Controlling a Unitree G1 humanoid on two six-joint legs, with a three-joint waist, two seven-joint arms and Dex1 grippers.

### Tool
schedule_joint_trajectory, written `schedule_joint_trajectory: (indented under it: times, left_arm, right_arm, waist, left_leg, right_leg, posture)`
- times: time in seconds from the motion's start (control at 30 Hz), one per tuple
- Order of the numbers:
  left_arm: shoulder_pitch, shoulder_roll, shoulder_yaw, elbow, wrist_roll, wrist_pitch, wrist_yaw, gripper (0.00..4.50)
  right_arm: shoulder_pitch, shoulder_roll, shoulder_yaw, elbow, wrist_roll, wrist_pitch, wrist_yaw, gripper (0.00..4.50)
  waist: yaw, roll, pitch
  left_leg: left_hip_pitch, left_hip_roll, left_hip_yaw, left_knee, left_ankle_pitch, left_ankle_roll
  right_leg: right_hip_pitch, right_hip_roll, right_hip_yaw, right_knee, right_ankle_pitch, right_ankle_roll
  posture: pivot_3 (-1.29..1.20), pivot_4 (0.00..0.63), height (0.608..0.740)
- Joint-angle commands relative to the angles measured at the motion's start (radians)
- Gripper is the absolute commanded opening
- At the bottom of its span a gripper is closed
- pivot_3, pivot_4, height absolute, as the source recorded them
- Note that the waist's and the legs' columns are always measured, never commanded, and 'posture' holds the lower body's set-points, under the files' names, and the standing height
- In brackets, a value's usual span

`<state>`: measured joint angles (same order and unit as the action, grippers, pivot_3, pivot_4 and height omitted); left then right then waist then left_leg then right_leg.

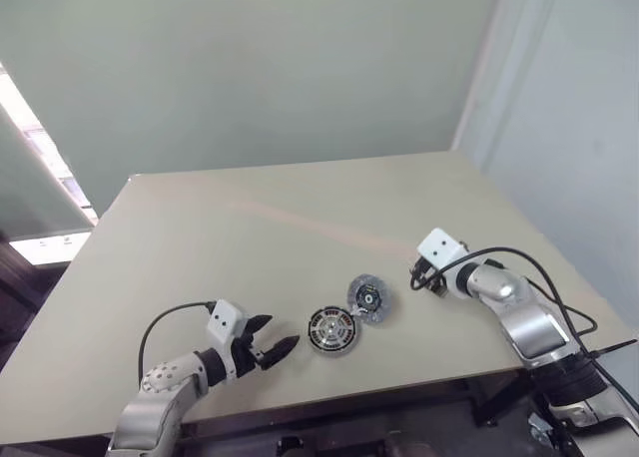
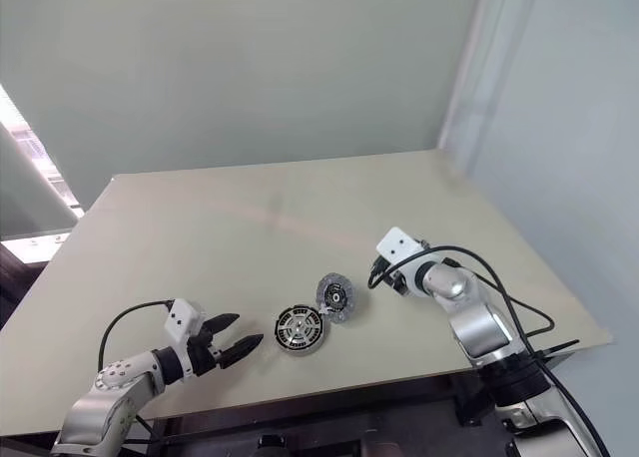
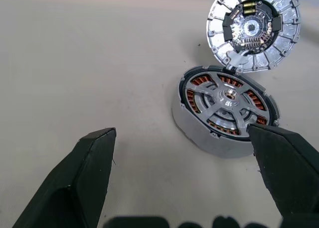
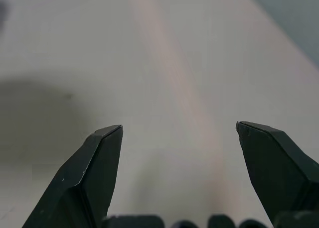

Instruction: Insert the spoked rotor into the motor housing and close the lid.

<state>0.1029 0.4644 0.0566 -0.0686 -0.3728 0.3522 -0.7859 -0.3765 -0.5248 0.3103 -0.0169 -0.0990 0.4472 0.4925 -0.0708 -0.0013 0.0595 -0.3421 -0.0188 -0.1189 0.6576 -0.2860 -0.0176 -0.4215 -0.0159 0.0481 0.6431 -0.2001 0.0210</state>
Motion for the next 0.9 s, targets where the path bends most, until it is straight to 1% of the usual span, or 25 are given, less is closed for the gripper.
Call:
schedule_joint_trajectory:
  times: [0.03, 0.07, 0.1, 0.37, 0.4, 0.53, 0.9]
  left_arm:
    - [-0.025, 0.002, 0.015, -0.044, -0.027, 0.006, 0.0, 3.89]
    - [-0.025, 0.002, 0.016, -0.044, -0.027, 0.007, -0.001, 3.5]
    - [-0.025, 0.003, 0.017, -0.044, -0.027, 0.007, -0.001, 3.24]
    - [-0.018, 0.0, 0.028, -0.05, -0.037, 0.001, 0.006, 0.23]
    - [-0.018, 0.001, 0.028, -0.05, -0.038, 0.0, 0.007, 0.11]
    - [-0.017, -0.002, 0.025, -0.046, -0.036, -0.006, 0.011, 0.11]
    - [-0.02, -0.008, 0.018, -0.044, -0.03, -0.014, 0.017, 0.11]
  right_arm:
    - [0.007, 0.059, -0.011, 0.004, 0.033, -0.03, 0.02, 4.03]
    - [0.011, 0.073, -0.014, 0.008, 0.037, -0.032, 0.026, 4.03]
    - [0.014, 0.091, -0.02, 0.012, 0.05, -0.032, 0.031, 4.03]
    - [0.032, 0.189, -0.038, -0.027, 0.135, -0.014, 0.084, 4.03]
    - [0.035, 0.2, -0.039, -0.036, 0.146, -0.008, 0.09, 4.03]
    - [0.05, 0.247, -0.02, -0.068, 0.178, 0.036, 0.105, 4.03]
    - [0.072, 0.299, 0.101, -0.022, 0.127, 0.026, 0.117, 4.03]
  waist:
    - [0.0, 0.0, 0.0]
    - [0.0, 0.0, 0.0]
    - [0.0, 0.0, 0.0]
    - [0.0, 0.0, 0.0]
    - [0.0, 0.0, 0.0]
    - [0.0, 0.0, 0.0]
    - [0.0, 0.0, 0.0]
  left_leg:
    - [0.0, 0.0, 0.0, 0.0, 0.0, 0.0]
    - [0.0, 0.0, 0.0, 0.001, 0.0, 0.0]
    - [0.0, 0.0, 0.0, 0.001, 0.0, 0.0]
    - [0.0, 0.0, -0.001, 0.003, 0.0, 0.0]
    - [0.001, 0.0, -0.001, 0.002, 0.0, 0.0]
    - [0.001, 0.0, -0.002, 0.002, 0.0, 0.0]
    - [0.001, 0.0, -0.002, 0.003, 0.0, 0.0]
  right_leg:
    - [0.0, 0.0, 0.0, 0.0, 0.0, 0.0]
    - [0.0, 0.0, 0.0, 0.0, 0.0, 0.0]
    - [0.0, 0.0, 0.0, 0.0, 0.0, 0.0]
    - [0.002, 0.0, 0.0, 0.001, 0.0, 0.0]
    - [0.002, 0.0, -0.001, 0.001, 0.0, 0.0]
    - [0.001, 0.0, -0.001, 0.001, 0.0, 0.0]
    - [0.002, 0.0, -0.001, 0.002, 0.0, 0.0]
  posture:
    - [0.0, 0.0, 0.74]
    - [0.0, 0.0, 0.74]
    - [0.0, 0.0, 0.74]
    - [0.0, 0.0, 0.74]
    - [0.0, 0.0, 0.74]
    - [0.0, 0.0, 0.74]
    - [0.0, 0.0, 0.74]
